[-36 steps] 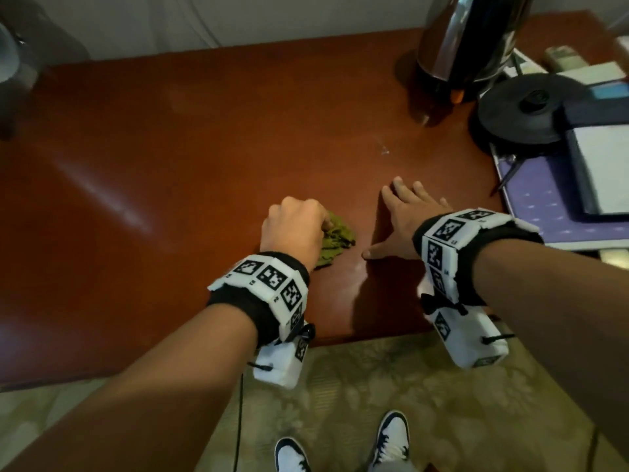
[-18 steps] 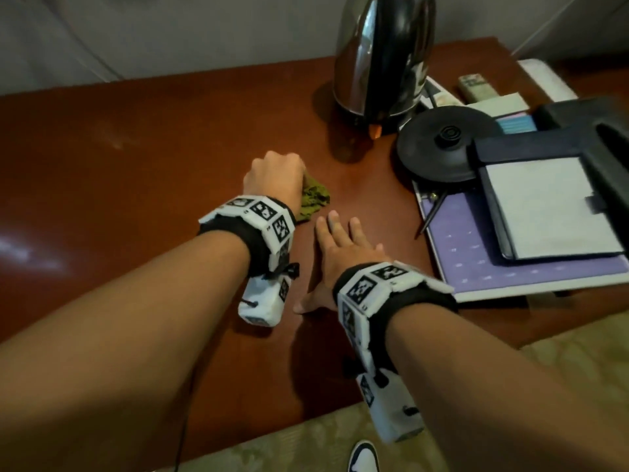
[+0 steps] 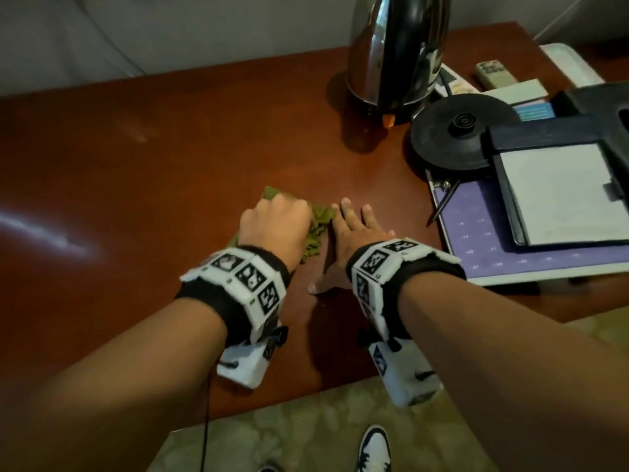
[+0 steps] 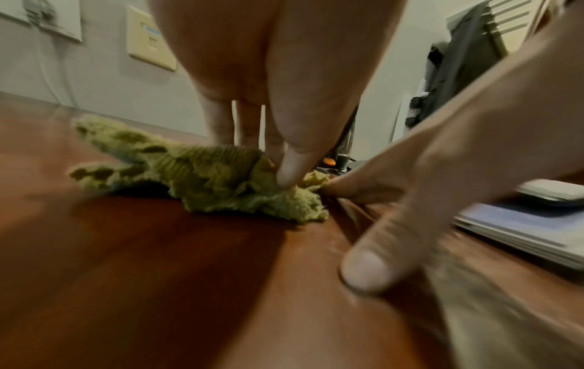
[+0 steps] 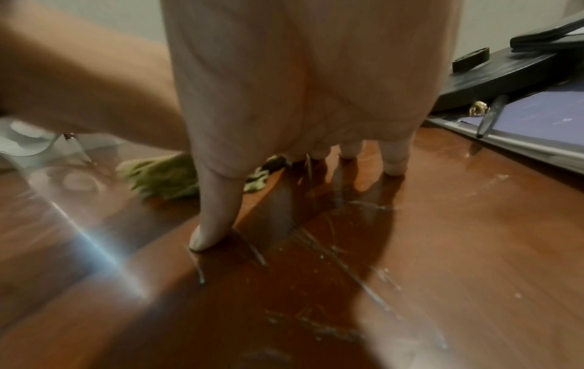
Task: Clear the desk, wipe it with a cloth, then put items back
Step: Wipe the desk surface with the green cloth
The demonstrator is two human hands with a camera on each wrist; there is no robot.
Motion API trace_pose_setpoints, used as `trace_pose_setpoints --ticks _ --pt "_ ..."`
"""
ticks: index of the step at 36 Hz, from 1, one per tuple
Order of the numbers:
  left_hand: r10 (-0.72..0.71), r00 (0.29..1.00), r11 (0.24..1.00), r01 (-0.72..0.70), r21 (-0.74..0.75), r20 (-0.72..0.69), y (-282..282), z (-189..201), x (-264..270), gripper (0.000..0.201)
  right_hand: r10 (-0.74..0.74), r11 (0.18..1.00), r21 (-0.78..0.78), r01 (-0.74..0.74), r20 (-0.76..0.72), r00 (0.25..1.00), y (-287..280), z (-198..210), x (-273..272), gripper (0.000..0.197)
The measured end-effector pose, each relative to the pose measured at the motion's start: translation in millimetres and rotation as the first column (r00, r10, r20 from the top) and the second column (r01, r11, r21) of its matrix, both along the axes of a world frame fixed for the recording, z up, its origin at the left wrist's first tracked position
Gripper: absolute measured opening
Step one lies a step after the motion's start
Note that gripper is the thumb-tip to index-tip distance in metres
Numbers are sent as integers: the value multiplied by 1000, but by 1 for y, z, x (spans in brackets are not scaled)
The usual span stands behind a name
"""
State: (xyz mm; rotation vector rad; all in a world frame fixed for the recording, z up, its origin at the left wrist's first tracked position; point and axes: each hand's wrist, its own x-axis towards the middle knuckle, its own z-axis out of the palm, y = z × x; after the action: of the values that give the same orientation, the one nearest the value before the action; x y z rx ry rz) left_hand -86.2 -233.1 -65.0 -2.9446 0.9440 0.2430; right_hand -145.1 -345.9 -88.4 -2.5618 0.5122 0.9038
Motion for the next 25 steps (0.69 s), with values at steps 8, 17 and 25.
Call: trace_pose_setpoints --ticks 8,17,25 --pt "33 999 999 -33 35 -3 -1 -1 1 31 -14 999 31 15 -23 1000 -1 2 3 135" --pt "88 987 996 -86 -15 135 -65 -5 61 29 -20 997 76 20 -12 1000 -2 -4 2 114" --pt "110 992 994 -110 -9 64 -55 -4 61 27 -8 999 42 9 -21 1000 -1 -4 3 118"
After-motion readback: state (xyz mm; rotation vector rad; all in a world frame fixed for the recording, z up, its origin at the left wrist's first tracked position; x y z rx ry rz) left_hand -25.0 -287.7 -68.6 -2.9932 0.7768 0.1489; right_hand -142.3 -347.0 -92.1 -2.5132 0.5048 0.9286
